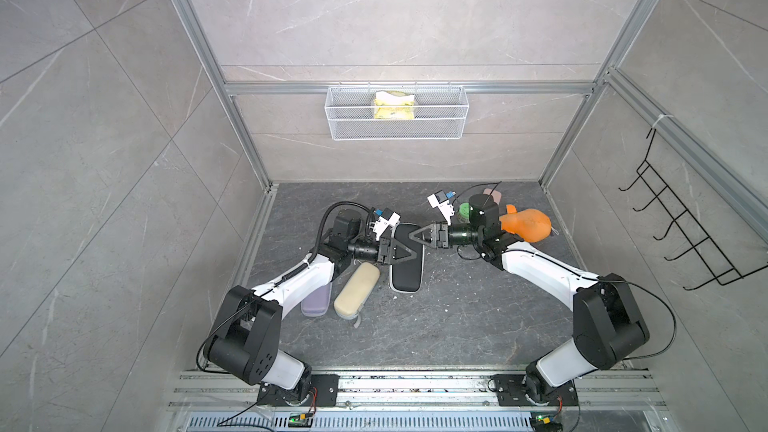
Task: Put umbrellas into zippered umbrella sleeves
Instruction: Adjust the umbrella sleeve.
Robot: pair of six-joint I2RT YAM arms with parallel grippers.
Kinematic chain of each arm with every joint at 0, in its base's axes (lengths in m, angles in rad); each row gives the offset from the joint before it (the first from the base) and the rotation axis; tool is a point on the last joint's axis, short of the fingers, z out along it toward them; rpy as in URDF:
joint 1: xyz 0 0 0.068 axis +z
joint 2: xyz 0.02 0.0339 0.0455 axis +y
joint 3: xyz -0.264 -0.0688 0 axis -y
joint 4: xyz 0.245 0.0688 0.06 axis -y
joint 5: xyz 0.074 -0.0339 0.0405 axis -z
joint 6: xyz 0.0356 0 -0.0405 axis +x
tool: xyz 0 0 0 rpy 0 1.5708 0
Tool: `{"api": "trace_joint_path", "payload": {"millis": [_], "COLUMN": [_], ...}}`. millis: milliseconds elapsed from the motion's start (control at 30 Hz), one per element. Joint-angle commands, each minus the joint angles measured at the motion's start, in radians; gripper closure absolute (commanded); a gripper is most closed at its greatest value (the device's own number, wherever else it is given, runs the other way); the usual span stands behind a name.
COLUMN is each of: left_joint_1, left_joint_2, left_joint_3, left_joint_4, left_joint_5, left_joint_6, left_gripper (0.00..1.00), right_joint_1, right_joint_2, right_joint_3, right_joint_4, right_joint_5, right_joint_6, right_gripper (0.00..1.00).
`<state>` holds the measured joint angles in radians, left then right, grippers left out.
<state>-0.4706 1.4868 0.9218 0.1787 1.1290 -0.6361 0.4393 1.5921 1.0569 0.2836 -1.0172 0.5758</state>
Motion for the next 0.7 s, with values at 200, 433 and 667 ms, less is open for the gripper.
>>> {"api": "trace_joint_path", "payload": {"millis": [200, 433, 667], "left_joint_1": [0.025, 0.06, 0.038], "left_joint_2": [-0.126, -0.273, -0.384], "left_joint_3": [0.004, -0.21, -0.432], "left_joint_4": [0.053, 0.263, 0.463], "left_joint_5": [-0.162, -0.5, -0.797], "left_joint_6": [-0.026, -0.262, -0.461], "left_gripper": [0.34, 0.19, 0.12], "right_joint_1": [0.012, 0.0, 0.018], "right_joint_2": [0.04, 0.014, -0.027], "right_joint_3": [-0.025, -0.041, -0.238], "right_joint_4": [0.242, 0.384, 0.656], "right_joint_5": [0.02, 0.228, 0.709], "right_joint_6": [0.241, 0.398, 0.717], "right_gripper": [0.78, 0.84, 0.89]}}
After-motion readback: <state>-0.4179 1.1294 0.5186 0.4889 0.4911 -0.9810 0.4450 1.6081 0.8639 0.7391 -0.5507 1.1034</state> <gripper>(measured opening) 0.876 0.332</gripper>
